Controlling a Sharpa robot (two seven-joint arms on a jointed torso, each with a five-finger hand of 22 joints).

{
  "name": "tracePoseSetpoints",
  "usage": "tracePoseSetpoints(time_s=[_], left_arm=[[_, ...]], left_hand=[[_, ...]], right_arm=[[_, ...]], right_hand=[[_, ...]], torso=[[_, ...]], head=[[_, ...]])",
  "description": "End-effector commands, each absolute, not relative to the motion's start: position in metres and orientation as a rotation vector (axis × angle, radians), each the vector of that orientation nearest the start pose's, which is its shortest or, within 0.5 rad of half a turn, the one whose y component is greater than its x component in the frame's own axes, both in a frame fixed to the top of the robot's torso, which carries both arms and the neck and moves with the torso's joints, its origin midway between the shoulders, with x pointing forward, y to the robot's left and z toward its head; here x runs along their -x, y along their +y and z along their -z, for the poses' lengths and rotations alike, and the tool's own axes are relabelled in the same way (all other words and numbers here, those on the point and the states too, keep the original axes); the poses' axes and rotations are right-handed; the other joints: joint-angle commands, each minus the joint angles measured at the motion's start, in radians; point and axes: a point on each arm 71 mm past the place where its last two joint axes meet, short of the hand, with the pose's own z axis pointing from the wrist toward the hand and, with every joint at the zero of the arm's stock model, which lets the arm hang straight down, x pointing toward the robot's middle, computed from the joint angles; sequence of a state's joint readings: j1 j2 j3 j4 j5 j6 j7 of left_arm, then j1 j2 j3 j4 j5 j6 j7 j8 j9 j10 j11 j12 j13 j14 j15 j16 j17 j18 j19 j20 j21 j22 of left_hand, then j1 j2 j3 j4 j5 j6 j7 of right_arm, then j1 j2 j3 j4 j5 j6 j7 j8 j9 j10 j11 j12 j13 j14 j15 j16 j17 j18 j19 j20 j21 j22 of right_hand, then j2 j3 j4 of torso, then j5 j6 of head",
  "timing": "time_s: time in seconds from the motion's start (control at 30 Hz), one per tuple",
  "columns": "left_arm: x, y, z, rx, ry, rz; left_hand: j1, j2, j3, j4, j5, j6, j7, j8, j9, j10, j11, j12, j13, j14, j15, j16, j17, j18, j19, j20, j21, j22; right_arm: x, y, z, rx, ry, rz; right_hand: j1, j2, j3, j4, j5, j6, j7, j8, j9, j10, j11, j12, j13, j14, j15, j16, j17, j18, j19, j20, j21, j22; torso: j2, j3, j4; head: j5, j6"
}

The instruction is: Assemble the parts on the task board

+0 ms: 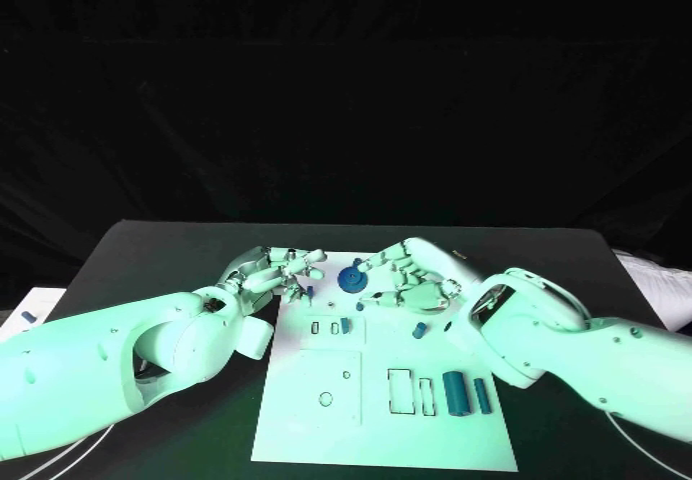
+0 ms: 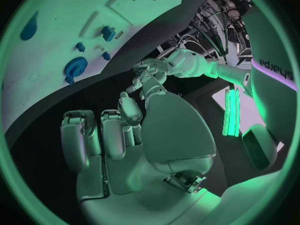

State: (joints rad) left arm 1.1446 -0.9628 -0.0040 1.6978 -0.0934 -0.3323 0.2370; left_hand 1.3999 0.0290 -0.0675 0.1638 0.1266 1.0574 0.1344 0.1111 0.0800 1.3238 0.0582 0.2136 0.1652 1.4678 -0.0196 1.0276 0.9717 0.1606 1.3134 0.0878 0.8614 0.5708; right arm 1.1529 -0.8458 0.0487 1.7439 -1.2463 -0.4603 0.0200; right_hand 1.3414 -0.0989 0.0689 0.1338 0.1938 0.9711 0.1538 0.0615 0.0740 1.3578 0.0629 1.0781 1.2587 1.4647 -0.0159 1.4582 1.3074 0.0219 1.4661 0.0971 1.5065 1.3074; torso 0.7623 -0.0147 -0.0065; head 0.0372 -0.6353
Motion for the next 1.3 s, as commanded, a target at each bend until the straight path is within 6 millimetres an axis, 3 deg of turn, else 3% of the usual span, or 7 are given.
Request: tracePoseSetpoints(time_s=[0.03, 0.2, 0.23, 0.37, 0.47, 0.7, 1.3], left_arm=[[-0.445, 0.21, 0.199, 0.947, 1.94, 1.236], [-0.451, 0.208, 0.203, 0.736, 2.155, 0.929], [-0.454, 0.207, 0.203, 0.669, 2.187, 0.843], [-0.462, 0.201, 0.199, 0.496, 2.231, 0.645], [-0.469, 0.195, 0.194, 0.416, 2.235, 0.556], [-0.48, 0.18, 0.182, 0.313, 2.248, 0.422], [-0.499, 0.15, 0.181, 0.177, 2.345, 0.297]], left_hand=[[-0.021, 0.007, 0.0, 0.019, 0.003, 0.025, -0.018, 0.024, 0.013, 0.037, -0.015, 0.114, 0.089, 0.049, -0.011, 0.267, 0.275, -0.04, 0.036, -0.018, 0.204, 0.235], [-0.101, 0.007, -0.032, 0.098, 0.003, 0.023, -0.031, 0.12, 0.077, -0.065, -0.044, 0.439, 0.368, 0.077, -0.022, 0.473, 0.508, -0.068, 0.053, -0.024, 0.406, 0.483], [-0.169, 0.024, -0.067, 0.123, -0.024, 0.013, -0.032, 0.166, 0.106, -0.073, -0.053, 0.606, 0.523, 0.093, -0.029, 0.519, 0.565, -0.078, 0.071, -0.021, 0.456, 0.552], [-0.15, 0.026, -0.098, 0.125, -0.072, 0.003, -0.065, 0.283, 0.19, -0.027, -0.054, 0.882, 0.797, 0.103, -0.051, 0.543, 0.599, -0.098, 0.119, -0.038, 0.545, 0.689], [-0.14, 0.041, -0.102, 0.128, -0.064, -0.021, -0.074, 0.346, 0.248, -0.001, -0.067, 0.966, 0.891, 0.103, -0.05, 0.543, 0.599, -0.109, 0.144, -0.047, 0.581, 0.753], [-0.171, 0.05, -0.133, 0.127, -0.065, -0.064, -0.084, 0.445, 0.355, 0.031, -0.078, 1.039, 0.975, 0.103, -0.057, 0.543, 0.599, -0.128, 0.184, -0.052, 0.632, 0.848], [-0.224, 0.064, -0.176, 0.128, -0.067, -0.096, -0.088, 0.487, 0.421, 0.037, -0.08, 1.055, 0.996, 0.103, -0.06, 0.543, 0.599, -0.132, 0.193, -0.055, 0.645, 0.872]], right_arm=[[-0.443, -0.159, 0.133, -0.19, 1.525, -1.225], [-0.452, -0.193, 0.122, -0.282, 1.513, -1.17], [-0.452, -0.199, 0.121, -0.305, 1.517, -1.16], [-0.452, -0.209, 0.12, -0.342, 1.528, -1.139], [-0.453, -0.212, 0.12, -0.353, 1.533, -1.127], [-0.455, -0.216, 0.122, -0.369, 1.546, -1.099], [-0.458, -0.216, 0.125, -0.38, 1.563, -1.065]], right_hand=[[0.012, 0.005, -0.002, -0.002, 0.008, -0.006, -0.002, 0.005, 0.001, -0.007, 0.0, -0.001, 0.0, 0.059, 0.007, -0.003, 0.049, 0.012, 0.002, 0.005, -0.004, 0.136], [0.021, 0.015, -0.003, -0.005, 0.028, 0.0, -0.004, 0.008, 0.004, -0.005, -0.001, 0.003, 0.0, 0.059, 0.005, -0.004, 0.05, 0.011, 0.004, 0.004, -0.003, 0.138], [0.022, 0.016, -0.003, -0.005, 0.031, 0.001, -0.004, 0.009, 0.005, -0.005, -0.002, 0.003, 0.0, 0.059, 0.005, -0.005, 0.049, 0.011, 0.004, 0.004, -0.003, 0.138], [0.023, 0.018, -0.005, -0.006, 0.042, 0.003, -0.005, 0.009, 0.006, -0.003, -0.002, 0.005, 0.0, 0.058, 0.005, -0.007, 0.045, 0.012, 0.003, 0.004, -0.004, 0.137], [0.024, 0.018, -0.005, -0.006, 0.044, 0.004, -0.005, 0.01, 0.006, -0.004, -0.003, 0.003, -0.002, 0.057, 0.004, -0.009, 0.041, 0.012, 0.002, 0.003, -0.005, 0.135], [0.023, 0.019, -0.008, -0.005, 0.053, 0.008, -0.006, 0.011, 0.007, -0.002, -0.004, 0.006, -0.002, 0.057, 0.004, -0.011, 0.039, 0.012, 0.002, 0.003, -0.005, 0.135], [0.022, 0.02, -0.01, -0.005, 0.059, 0.011, -0.007, 0.012, 0.008, -0.002, -0.004, 0.005, -0.004, 0.057, 0.003, -0.013, 0.037, 0.012, 0.001, 0.002, -0.006, 0.133]], torso=[[-0.017, 0.0075, -0.0046], [-0.031, 0.0142, -0.0096], [-0.033, 0.0152, -0.0098], [-0.038, 0.0208, -0.0118], [-0.04, 0.0227, -0.0138], [-0.041, 0.0276, -0.0166], [-0.039, 0.0247, -0.0156]], head=[[0.004, -0.006], [0.01, -0.013], [0.011, -0.015], [0.018, -0.019], [0.02, -0.021], [0.025, -0.025], [0.032, -0.038]])
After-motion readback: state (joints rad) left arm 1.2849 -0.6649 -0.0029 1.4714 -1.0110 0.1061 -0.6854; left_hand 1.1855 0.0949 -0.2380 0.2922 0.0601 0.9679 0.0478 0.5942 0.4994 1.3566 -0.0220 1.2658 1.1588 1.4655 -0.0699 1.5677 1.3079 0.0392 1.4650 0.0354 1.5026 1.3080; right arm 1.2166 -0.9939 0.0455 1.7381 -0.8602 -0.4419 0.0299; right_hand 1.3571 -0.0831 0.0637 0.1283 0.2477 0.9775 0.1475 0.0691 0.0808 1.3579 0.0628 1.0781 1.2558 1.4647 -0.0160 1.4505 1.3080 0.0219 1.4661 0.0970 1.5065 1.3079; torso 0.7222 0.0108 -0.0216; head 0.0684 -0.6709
